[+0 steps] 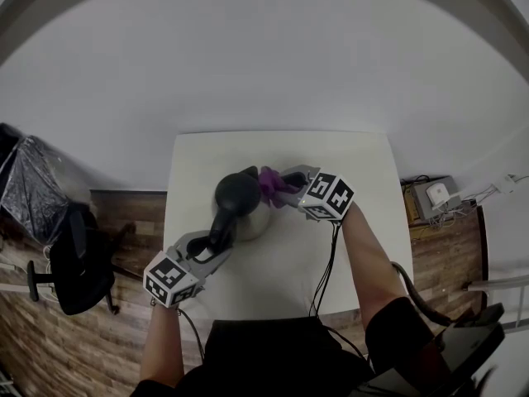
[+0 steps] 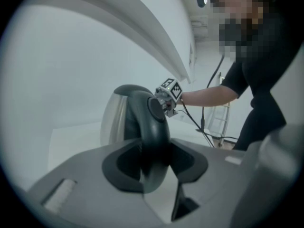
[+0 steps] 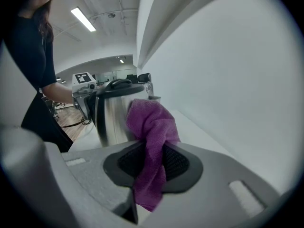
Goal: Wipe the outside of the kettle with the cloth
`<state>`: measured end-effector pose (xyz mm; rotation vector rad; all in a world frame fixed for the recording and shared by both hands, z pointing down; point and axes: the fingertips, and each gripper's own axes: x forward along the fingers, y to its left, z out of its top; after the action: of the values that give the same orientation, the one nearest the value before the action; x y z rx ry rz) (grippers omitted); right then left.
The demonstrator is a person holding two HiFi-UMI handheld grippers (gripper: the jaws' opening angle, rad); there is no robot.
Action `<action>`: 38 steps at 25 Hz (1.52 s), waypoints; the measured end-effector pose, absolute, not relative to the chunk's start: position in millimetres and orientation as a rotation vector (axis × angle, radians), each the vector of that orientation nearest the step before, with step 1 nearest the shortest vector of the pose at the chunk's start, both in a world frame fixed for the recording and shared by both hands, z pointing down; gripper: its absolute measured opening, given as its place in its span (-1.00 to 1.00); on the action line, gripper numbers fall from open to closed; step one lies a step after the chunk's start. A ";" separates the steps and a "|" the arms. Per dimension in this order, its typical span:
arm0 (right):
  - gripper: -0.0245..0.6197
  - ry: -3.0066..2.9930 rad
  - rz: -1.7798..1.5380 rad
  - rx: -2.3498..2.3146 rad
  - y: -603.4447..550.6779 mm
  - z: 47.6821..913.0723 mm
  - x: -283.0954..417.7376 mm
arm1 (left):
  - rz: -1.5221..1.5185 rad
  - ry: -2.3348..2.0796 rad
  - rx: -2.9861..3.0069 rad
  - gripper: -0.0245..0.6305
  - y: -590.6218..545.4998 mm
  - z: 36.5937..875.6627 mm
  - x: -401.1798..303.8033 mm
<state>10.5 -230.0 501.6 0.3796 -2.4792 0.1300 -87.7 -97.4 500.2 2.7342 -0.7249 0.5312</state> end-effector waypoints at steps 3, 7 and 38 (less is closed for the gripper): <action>-0.64 -2.476 0.205 0.388 -229.2 517.9 14.3 | 0.534 -0.717 2.736 -0.47 -96.2 501.0 -87.8; -0.64 -2.463 0.290 0.393 -225.4 540.1 18.9 | 0.536 -0.713 2.734 -0.47 -94.6 501.0 -87.9; -0.64 -2.301 0.357 0.392 -193.2 609.7 27.9 | 0.517 -0.787 2.713 -0.46 -96.8 501.0 -88.4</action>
<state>27.9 -193.2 609.7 0.3918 -2.3013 0.3571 -88.4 -96.8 501.0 2.7130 -0.7869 0.5168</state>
